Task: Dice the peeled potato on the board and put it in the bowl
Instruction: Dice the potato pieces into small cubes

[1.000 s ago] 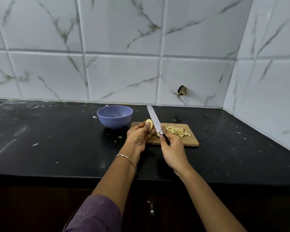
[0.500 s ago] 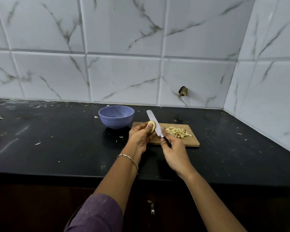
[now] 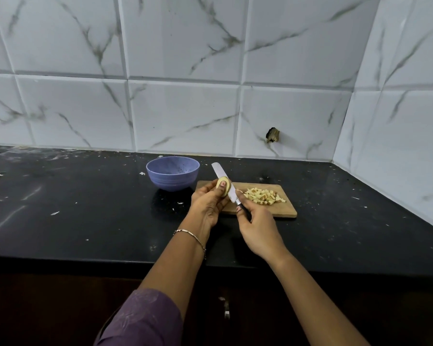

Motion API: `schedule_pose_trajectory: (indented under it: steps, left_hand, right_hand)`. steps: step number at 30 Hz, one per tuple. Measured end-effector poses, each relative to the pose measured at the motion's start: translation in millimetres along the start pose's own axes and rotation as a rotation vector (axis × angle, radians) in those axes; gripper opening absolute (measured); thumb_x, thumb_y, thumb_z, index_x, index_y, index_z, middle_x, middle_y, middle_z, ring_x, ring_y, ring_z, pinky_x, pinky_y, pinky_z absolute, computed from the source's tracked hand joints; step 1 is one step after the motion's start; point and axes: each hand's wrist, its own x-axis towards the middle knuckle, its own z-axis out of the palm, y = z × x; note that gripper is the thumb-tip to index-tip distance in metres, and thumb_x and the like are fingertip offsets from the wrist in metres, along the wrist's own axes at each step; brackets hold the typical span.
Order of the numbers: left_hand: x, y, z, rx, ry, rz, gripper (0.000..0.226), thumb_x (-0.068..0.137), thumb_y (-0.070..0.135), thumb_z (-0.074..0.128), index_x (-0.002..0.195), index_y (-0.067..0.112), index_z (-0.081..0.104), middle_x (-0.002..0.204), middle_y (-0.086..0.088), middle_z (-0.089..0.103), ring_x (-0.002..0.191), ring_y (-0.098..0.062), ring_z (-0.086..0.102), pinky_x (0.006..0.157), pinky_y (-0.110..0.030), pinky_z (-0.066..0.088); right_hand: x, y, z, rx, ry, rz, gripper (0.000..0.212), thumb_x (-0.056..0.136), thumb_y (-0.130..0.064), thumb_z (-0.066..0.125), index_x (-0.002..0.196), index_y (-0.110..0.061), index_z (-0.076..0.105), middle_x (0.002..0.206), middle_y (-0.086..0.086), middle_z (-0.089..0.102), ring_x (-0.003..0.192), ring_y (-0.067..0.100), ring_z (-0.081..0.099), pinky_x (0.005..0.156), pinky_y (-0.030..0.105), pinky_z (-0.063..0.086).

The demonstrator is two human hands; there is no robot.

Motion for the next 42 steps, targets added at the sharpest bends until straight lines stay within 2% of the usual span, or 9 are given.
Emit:
schedule_pose_trajectory:
  steps: [4,8,13,19,26,29,32,36,42]
  left_hand:
    - [-1,-2,-1,-0.004,-0.015,-0.008,0.027,0.091,0.000,0.063,0.115,-0.011,0.060,0.092,-0.016,0.068,0.067,-0.017,0.070,0.057,-0.025,0.059]
    - [-5,-3,1,0.052,-0.081,-0.075,0.009,0.094,0.002,0.058,0.098,-0.003,0.064,0.076,-0.008,0.069,0.059,-0.012,0.069,0.053,-0.022,0.057]
    - [-4,-1,1,0.050,-0.053,-0.062,0.006,0.094,0.001,0.058,0.097,-0.002,0.063,0.083,-0.012,0.066,0.055,-0.012,0.069,0.052,-0.023,0.057]
    - [-2,-2,0,0.002,-0.031,-0.044,0.028,0.093,0.002,0.062,0.117,-0.012,0.058,0.086,-0.017,0.069,0.063,-0.019,0.072,0.068,-0.030,0.059]
    - [-6,0,1,-0.001,-0.047,-0.050,0.037,0.092,0.002,0.062,0.124,-0.016,0.054,0.081,-0.014,0.069,0.062,-0.016,0.072,0.053,-0.025,0.058]
    - [-7,-1,2,0.003,-0.091,-0.070,0.032,0.094,0.001,0.059,0.123,-0.013,0.054,0.078,-0.010,0.071,0.063,-0.015,0.072,0.055,-0.024,0.058]
    - [-5,-2,2,0.017,-0.098,-0.067,0.022,0.093,0.001,0.061,0.112,-0.009,0.058,0.073,-0.007,0.073,0.064,-0.014,0.072,0.064,-0.026,0.061]
    - [-3,-2,1,-0.053,-0.034,-0.036,0.032,0.089,0.000,0.066,0.118,-0.010,0.058,0.091,-0.016,0.070,0.067,-0.018,0.072,0.068,-0.031,0.061]
    - [6,0,4,-0.191,0.084,-0.004,0.048,0.087,0.004,0.070,0.129,-0.008,0.053,0.111,-0.023,0.066,0.086,-0.031,0.071,0.073,-0.039,0.061]
  right_hand:
    - [-2,-3,0,-0.149,0.033,-0.027,0.049,0.102,-0.022,0.048,0.147,-0.039,0.042,0.091,-0.009,0.067,0.068,0.006,0.057,0.060,0.019,0.045]
    - [2,-5,2,-0.263,0.040,-0.047,0.050,0.101,-0.024,0.047,0.148,-0.040,0.039,0.084,-0.007,0.065,0.071,0.012,0.058,0.067,0.035,0.053]
    - [4,-4,6,-0.218,0.014,-0.038,0.049,0.101,-0.025,0.047,0.147,-0.041,0.039,0.078,-0.013,0.056,0.069,0.008,0.052,0.067,0.035,0.050]
    - [1,-4,7,-0.225,-0.018,-0.046,0.050,0.101,-0.025,0.047,0.147,-0.043,0.039,0.075,-0.014,0.053,0.064,0.005,0.045,0.064,0.029,0.042]
    - [2,-6,6,-0.250,-0.039,-0.037,0.050,0.101,-0.025,0.047,0.148,-0.040,0.038,0.101,-0.002,0.069,0.074,0.009,0.053,0.069,0.030,0.048]
    - [4,-6,5,-0.196,-0.033,-0.033,0.049,0.101,-0.024,0.048,0.147,-0.039,0.041,0.111,-0.005,0.069,0.077,0.007,0.056,0.073,0.031,0.053]
    - [5,-5,4,-0.155,-0.041,-0.037,0.048,0.101,-0.023,0.049,0.146,-0.038,0.043,0.128,-0.008,0.064,0.092,0.008,0.061,0.085,0.033,0.054]
    - [6,-4,3,-0.105,-0.092,-0.033,0.048,0.101,-0.023,0.050,0.146,-0.038,0.043,0.139,-0.010,0.057,0.124,0.011,0.054,0.099,0.028,0.047]
    - [7,1,4,-0.083,-0.123,-0.056,0.044,0.101,-0.028,0.051,0.143,-0.042,0.046,0.132,-0.015,0.061,0.120,0.007,0.056,0.098,0.030,0.049]
